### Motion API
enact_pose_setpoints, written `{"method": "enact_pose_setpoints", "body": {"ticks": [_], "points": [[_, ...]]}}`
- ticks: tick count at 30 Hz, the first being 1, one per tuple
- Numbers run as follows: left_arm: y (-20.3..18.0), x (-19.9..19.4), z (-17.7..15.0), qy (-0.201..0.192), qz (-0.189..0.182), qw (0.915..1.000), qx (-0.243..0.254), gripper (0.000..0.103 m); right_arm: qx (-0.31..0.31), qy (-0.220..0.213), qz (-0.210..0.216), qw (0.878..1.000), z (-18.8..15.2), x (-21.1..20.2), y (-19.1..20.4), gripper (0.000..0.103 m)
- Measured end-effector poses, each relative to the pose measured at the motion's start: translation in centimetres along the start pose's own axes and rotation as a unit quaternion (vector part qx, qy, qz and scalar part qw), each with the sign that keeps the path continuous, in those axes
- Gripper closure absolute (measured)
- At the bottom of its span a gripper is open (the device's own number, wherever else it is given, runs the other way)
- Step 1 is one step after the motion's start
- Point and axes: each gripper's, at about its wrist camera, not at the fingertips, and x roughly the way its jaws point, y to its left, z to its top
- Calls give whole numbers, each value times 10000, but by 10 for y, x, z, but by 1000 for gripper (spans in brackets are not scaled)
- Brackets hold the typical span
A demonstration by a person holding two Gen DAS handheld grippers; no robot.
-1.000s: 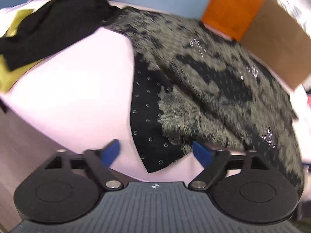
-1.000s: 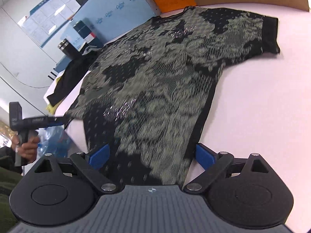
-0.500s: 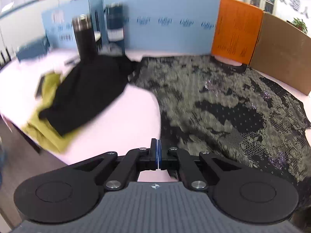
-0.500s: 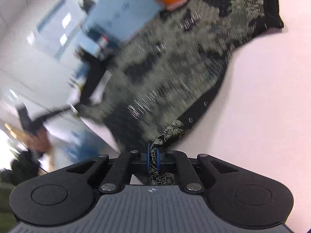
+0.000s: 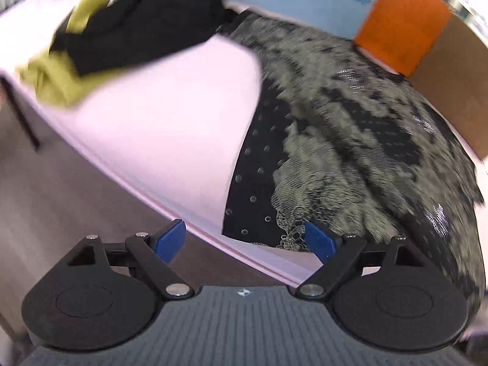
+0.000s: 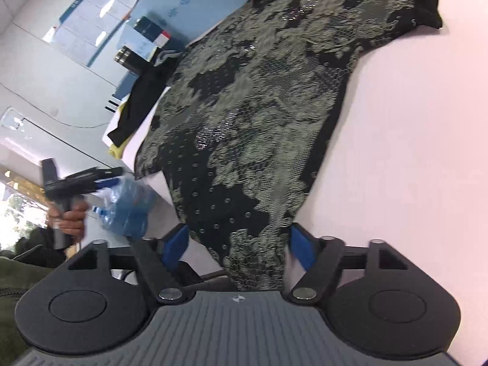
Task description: Fold clothes
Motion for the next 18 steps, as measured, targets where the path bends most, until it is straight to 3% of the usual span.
{"method": "enact_pose_setpoints", "body": {"ticks": [1, 2, 3, 5, 6, 7, 8, 10, 13, 16, 18], "points": [[0, 6, 0, -6, 58, 9998, -196, 35, -51, 5, -17, 10000, 0, 1, 2, 29], [-2, 7, 1, -39, 107, 9994, -322, 68, -118, 18, -50, 9999, 0, 2, 4, 29], [-6, 5, 3, -107, 139, 9993, -324, 84, -194, 35, -92, 9998, 0, 4, 6, 29], [-16, -9, 9, -345, 222, 9991, -102, 101, -379, 85, -197, 9991, -2, 6, 9, 32], [-21, -19, 14, -499, 229, 9985, 69, 101, -464, 121, -246, 9985, -3, 7, 9, 35], [-25, -30, 20, -661, 230, 9973, 200, 101, -499, 162, -271, 9983, -2, 9, 8, 46], [-27, -42, 27, -835, 224, 9959, 274, 101, -455, 214, -267, 9984, -1, 12, 5, 67], [-28, -67, 42, -1167, 182, 9924, 336, 101, -165, 297, -184, 9993, 2, 15, -4, 86], [-20, -95, 60, -1502, 265, 9876, 372, 100, 186, 337, -20, 9993, 3, 15, -19, 89], [-6, -101, 64, -1414, 646, 9873, 343, 96, 279, 357, -5, 9990, 2, 15, -27, 95], [7, -92, 58, -1106, 1139, 9870, 269, 66, 300, 370, 14, 9989, 1, 14, -29, 95]]}}
